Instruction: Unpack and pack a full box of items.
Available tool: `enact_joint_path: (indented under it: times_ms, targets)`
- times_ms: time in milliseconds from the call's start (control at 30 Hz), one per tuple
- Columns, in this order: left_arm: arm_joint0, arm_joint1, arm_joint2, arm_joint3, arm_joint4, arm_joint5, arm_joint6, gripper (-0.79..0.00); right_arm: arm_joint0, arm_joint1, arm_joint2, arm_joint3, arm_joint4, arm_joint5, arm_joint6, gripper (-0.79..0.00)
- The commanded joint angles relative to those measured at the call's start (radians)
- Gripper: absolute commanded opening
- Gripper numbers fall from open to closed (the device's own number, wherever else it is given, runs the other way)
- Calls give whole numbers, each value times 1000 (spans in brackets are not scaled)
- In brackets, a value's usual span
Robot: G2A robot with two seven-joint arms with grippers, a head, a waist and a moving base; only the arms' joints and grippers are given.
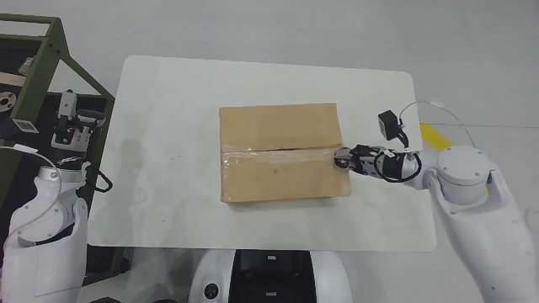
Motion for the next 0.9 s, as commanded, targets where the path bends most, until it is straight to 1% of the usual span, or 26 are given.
enact_joint_path:
  times_ms: [0,133,467,500,567,633,667,867]
  targets:
    - [0,0,0,0,0,0,0,0,8,1,-2,3,-5,14,-7,-785]
    - [0,0,0,0,0,0,0,0,23,4,-10,7,-11,41,-19,-785]
    - [0,0,0,0,0,0,0,0,52,16,-29,-17,-55,149,-24,-785]
    - [0,0,0,0,0,0,0,0,54,18,-30,-23,-59,158,-24,-776]
    - [0,0,0,0,0,0,0,0,57,21,-30,-34,-70,179,-24,-637]
    - [0,0,0,0,0,0,0,0,60,25,-32,-43,-83,200,-27,-563]
    - [0,0,0,0,0,0,0,0,62,27,-32,-47,-88,210,-28,-551]
    - [0,0,0,0,0,0,0,0,81,34,-48,-54,-105,241,-29,-557]
